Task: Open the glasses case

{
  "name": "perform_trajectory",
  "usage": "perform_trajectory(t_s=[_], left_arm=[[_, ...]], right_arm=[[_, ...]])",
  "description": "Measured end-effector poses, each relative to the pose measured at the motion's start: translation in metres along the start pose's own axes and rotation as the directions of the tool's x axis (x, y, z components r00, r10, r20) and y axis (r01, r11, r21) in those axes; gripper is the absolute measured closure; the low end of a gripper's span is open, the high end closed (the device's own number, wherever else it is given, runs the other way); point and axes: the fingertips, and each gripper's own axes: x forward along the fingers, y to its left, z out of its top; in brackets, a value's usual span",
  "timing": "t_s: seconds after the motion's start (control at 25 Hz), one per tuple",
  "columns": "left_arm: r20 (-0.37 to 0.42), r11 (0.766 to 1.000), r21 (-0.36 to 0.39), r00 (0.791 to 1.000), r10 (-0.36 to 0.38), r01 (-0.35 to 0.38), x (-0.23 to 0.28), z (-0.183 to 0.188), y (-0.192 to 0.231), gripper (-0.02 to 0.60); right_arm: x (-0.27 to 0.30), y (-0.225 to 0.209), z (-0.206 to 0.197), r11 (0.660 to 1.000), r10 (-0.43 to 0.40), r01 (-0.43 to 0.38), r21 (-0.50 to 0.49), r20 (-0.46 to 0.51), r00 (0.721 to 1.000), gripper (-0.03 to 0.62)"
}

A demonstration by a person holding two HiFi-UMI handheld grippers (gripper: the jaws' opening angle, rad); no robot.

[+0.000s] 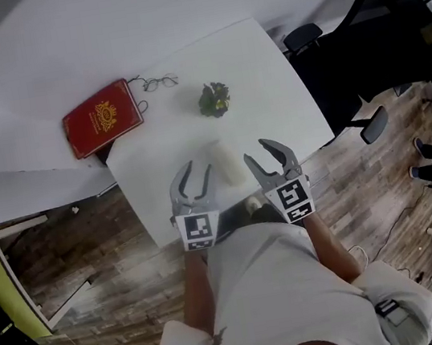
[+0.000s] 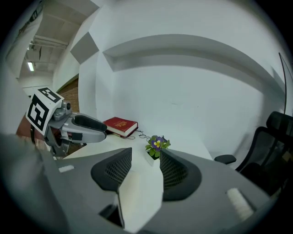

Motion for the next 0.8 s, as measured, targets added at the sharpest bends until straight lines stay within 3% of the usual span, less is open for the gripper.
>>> perform_trajectory(t_s=[0.32,0.8], left_arm=[[-0.082,0.996,0.016,0.992,-0.091,0.093,0.024,-0.042,0.004,0.408],[-0.187,0.980,-0.004,0.963,-0.195,0.198,0.048,-0.101,0.001,0.400]], right_arm=[[0.033,0.010,-0.044,1.000,0.016,-0.015,0.008,-0.117,0.993,0.392],[0.067,0.034,-0.101,0.999,0.044,-0.038,0.027,-0.259,0.965,0.373]])
